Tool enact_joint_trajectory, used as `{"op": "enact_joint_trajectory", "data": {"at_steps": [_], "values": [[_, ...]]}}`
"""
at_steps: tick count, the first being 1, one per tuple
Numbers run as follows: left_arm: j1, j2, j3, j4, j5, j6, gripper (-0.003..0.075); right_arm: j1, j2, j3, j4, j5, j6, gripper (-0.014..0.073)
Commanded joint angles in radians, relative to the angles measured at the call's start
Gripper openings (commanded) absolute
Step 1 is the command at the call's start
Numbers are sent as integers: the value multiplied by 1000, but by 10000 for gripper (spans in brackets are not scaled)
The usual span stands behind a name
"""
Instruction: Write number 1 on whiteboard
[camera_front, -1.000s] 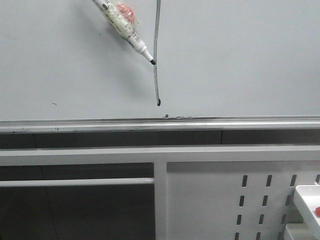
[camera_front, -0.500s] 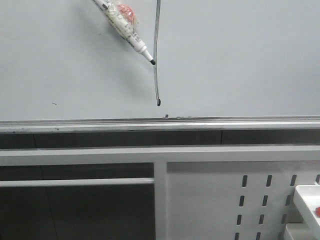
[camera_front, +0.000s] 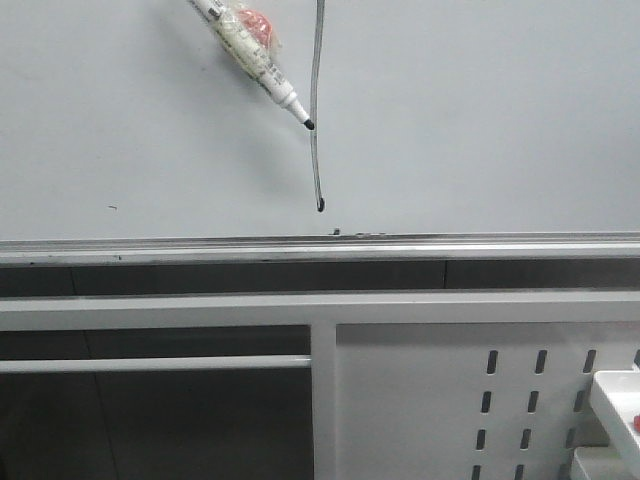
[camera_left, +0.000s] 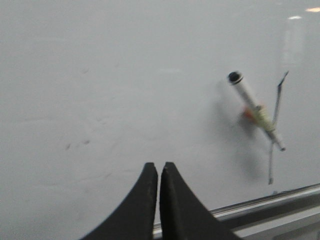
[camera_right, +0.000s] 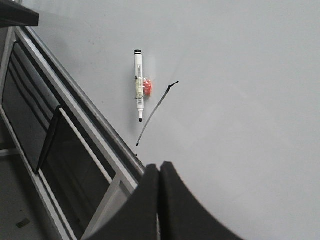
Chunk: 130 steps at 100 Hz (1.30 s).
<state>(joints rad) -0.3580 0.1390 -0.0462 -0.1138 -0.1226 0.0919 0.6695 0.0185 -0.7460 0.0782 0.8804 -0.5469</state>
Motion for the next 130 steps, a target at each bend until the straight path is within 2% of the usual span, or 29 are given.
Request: {"op": "enact_joint_trajectory", "data": {"at_steps": [1, 11, 27, 43, 106, 109, 130], "values": [[72, -29, 31, -6, -97, 5, -20, -4, 19, -21, -8, -72, 2, -71], [147, -85, 87, -13, -80, -6, -20, -4, 19, -21, -8, -72, 2, -71], [210, -123, 84, -26, 174, -6, -20, -4, 19, -21, -8, -72, 2, -71], [221, -148, 84, -24, 397, -2, -20, -4, 19, -21, -8, -72, 2, -70], [221, -167, 84, -34, 408, -2, -20, -4, 19, -21, -8, -70, 2, -71], [221, -167, 84, -34, 408, -2, -20, -4, 17, -21, 23, -73, 2, -71], [224, -167, 84, -46, 406, -2, -20, 33, -28, -21, 30, -67, 2, -71]]}}
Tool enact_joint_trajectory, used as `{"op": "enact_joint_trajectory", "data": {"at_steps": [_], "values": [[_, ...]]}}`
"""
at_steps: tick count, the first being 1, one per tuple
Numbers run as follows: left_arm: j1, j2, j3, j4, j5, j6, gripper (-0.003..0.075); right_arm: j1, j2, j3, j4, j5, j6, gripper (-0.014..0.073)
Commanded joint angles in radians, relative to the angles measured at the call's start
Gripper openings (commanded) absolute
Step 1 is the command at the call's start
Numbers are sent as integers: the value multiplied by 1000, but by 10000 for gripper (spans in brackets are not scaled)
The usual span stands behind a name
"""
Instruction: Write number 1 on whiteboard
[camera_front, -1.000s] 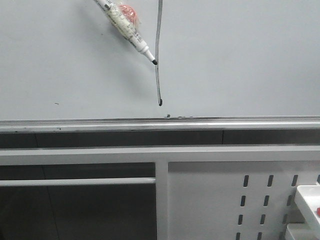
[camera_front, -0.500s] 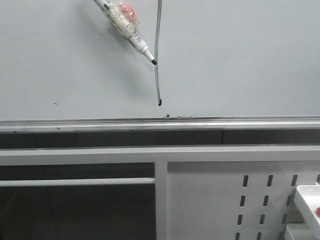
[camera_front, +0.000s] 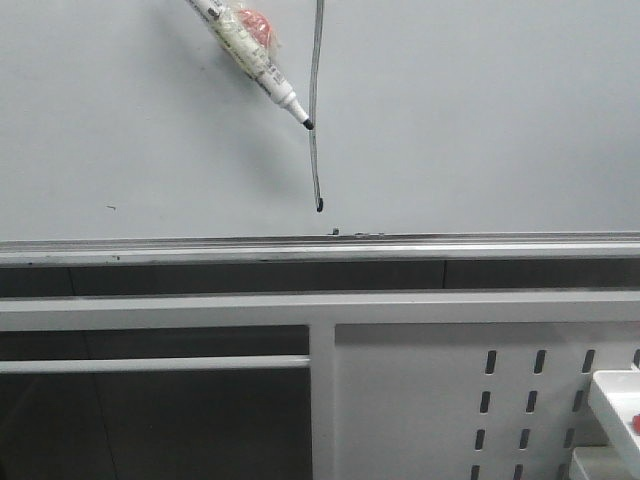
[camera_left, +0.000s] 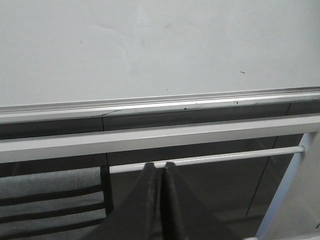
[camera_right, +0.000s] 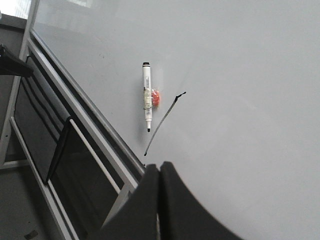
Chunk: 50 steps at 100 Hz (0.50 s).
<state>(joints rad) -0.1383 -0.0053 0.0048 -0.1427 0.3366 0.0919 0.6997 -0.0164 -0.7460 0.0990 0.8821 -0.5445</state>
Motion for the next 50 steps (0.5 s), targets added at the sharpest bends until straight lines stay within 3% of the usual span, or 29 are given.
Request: {"op": "enact_joint_trajectory", "data": {"at_steps": [1, 8, 24, 29, 39, 42, 50], "values": [[4, -23, 33, -18, -54, -2, -20, 3, 7, -21, 9, -69, -1, -71], [4, -23, 33, -18, -54, -2, -20, 3, 7, -21, 9, -66, -1, -71], [4, -23, 33, -18, -54, -2, -20, 3, 14, -20, -159, -38, -1, -71], [4, -23, 33, -18, -54, -2, -20, 1, 16, -5, -180, -98, -1, -71], [4, -23, 33, -18, -54, -2, -20, -37, 17, 108, -252, -369, 9, -71], [4, -23, 33, -18, -54, -2, -20, -59, 20, 152, -252, -452, 72, -71], [4, -23, 33, -18, -55, -2, -20, -137, 30, 291, -230, -657, 392, -71]]}}
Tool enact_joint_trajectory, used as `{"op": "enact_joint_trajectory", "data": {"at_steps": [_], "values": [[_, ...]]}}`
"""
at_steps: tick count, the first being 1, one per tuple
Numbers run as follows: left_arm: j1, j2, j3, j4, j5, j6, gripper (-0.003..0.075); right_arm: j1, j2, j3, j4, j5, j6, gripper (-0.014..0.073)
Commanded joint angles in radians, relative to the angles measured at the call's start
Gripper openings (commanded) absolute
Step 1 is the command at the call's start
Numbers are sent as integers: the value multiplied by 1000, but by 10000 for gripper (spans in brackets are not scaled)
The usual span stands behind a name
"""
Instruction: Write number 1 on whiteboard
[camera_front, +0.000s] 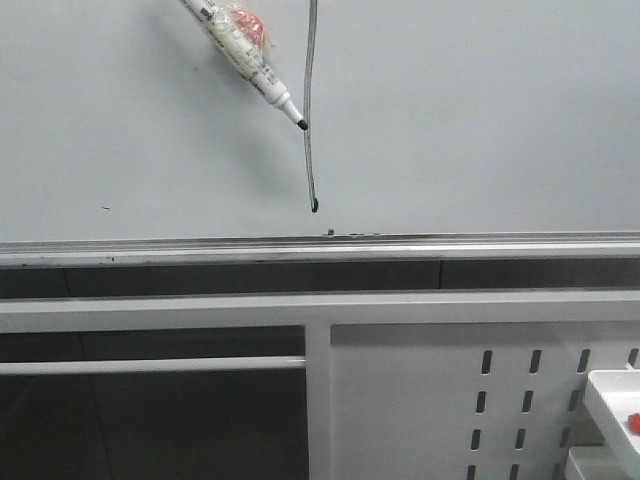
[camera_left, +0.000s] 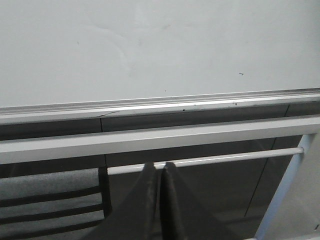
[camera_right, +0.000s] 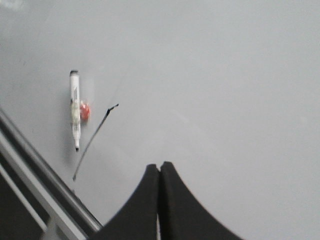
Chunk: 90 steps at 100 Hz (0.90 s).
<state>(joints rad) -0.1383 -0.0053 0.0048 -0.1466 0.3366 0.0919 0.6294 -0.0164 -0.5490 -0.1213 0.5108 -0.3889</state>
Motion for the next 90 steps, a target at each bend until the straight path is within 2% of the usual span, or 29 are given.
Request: {"op": "enact_joint_trajectory", "data": {"at_steps": [1, 7, 15, 30, 38, 71, 90], "values": [[4, -23, 33, -14, -55, -2, -20, -74, 30, 121, -10, -327, 261, -71], [4, -23, 33, -14, -55, -2, -20, -141, 45, 232, -22, -489, 433, -71], [4, -23, 33, -14, -55, -2, -20, -231, 53, 386, -39, -666, 567, -71], [4, -23, 33, -14, -55, -2, -20, -342, 53, 567, -50, -705, 686, -71], [4, -23, 33, -15, -55, -2, -20, -361, 44, 565, -63, -549, 686, -71], [4, -23, 33, -18, -55, -2, -20, -362, -14, 570, -61, -203, 686, -71], [4, -23, 33, -18, -55, -2, -20, -362, -14, 570, -61, -204, 686, -71]]}}
